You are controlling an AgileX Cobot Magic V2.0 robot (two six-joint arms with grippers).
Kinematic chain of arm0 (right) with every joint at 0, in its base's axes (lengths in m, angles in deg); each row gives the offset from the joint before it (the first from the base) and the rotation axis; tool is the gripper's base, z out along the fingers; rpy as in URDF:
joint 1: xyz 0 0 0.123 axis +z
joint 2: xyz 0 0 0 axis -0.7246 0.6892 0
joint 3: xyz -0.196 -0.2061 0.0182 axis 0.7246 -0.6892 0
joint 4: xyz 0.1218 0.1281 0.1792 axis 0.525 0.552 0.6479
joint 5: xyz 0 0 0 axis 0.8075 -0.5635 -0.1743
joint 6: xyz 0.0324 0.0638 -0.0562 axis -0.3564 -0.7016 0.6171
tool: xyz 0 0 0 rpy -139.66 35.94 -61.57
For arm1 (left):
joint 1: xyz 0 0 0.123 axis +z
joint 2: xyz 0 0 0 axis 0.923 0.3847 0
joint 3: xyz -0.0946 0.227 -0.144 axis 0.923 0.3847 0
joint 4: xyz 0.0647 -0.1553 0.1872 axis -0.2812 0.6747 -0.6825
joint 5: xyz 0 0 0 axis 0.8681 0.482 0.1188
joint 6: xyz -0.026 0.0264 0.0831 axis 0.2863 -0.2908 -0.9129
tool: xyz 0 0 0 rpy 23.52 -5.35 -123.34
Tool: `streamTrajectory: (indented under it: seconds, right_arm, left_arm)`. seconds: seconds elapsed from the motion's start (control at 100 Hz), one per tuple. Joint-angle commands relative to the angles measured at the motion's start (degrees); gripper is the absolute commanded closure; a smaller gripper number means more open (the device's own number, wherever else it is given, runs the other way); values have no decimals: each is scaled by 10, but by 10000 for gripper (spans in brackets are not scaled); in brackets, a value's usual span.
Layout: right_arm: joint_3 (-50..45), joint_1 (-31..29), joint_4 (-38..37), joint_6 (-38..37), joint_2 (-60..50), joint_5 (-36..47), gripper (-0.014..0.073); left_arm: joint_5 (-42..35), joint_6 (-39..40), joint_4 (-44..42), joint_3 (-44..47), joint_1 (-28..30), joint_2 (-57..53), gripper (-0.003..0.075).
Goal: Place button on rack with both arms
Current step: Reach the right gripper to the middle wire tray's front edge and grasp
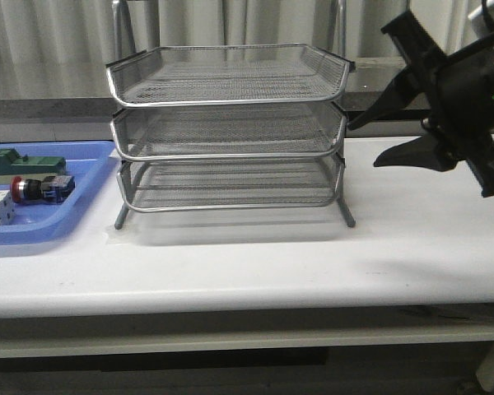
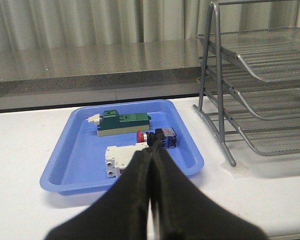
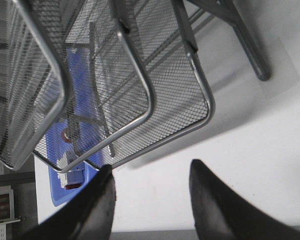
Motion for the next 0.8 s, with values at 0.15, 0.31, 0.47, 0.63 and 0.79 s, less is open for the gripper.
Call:
streamTrajectory:
  seconds: [0.15,0.31,0.47,0.63,0.79]
  right_arm:
    - [46,2,88,26,52,-84,226]
    - [76,9,88,26,81,-85,226]
    - [106,12,88,26,97,-95,226]
    - [132,12,88,26,114,-98,226]
    - [150,12,88,25,137,-113,226]
  left_arm:
    - [-44,4,2,32,0,-18,741]
    - [-44,4,2,32,0,-18,741]
    - [-44,4,2,32,0,-18,741]
    - [-44,4,2,32,0,-18,741]
    - [-44,4,2,32,0,-18,741]
